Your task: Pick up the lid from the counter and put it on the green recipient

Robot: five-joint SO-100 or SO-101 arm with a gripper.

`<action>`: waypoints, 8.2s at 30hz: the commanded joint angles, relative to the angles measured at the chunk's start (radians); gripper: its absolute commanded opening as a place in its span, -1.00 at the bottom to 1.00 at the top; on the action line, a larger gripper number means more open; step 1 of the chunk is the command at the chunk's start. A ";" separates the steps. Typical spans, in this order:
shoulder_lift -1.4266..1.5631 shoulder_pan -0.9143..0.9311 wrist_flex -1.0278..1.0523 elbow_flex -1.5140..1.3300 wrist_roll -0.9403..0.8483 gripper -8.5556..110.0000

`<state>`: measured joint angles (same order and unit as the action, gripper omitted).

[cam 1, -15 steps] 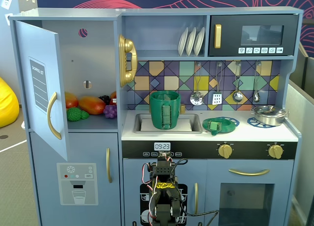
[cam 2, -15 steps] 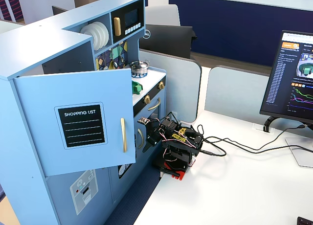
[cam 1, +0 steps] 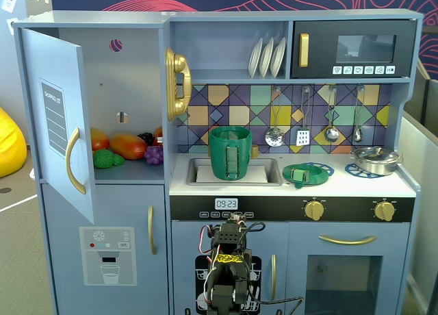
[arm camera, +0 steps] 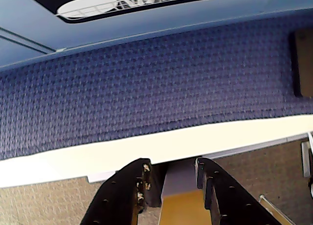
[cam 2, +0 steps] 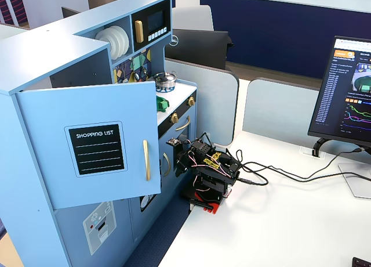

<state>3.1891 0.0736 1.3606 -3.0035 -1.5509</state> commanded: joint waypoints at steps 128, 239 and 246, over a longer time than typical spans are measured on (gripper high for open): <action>-1.043 0.106 -0.974 1.569 -0.091 -0.86; -0.557 0.052 -0.584 1.207 -0.110 -0.34; -0.319 0.067 -0.489 0.775 -0.152 -0.54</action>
<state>2.7458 0.1243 0.8544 -2.0387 -1.6782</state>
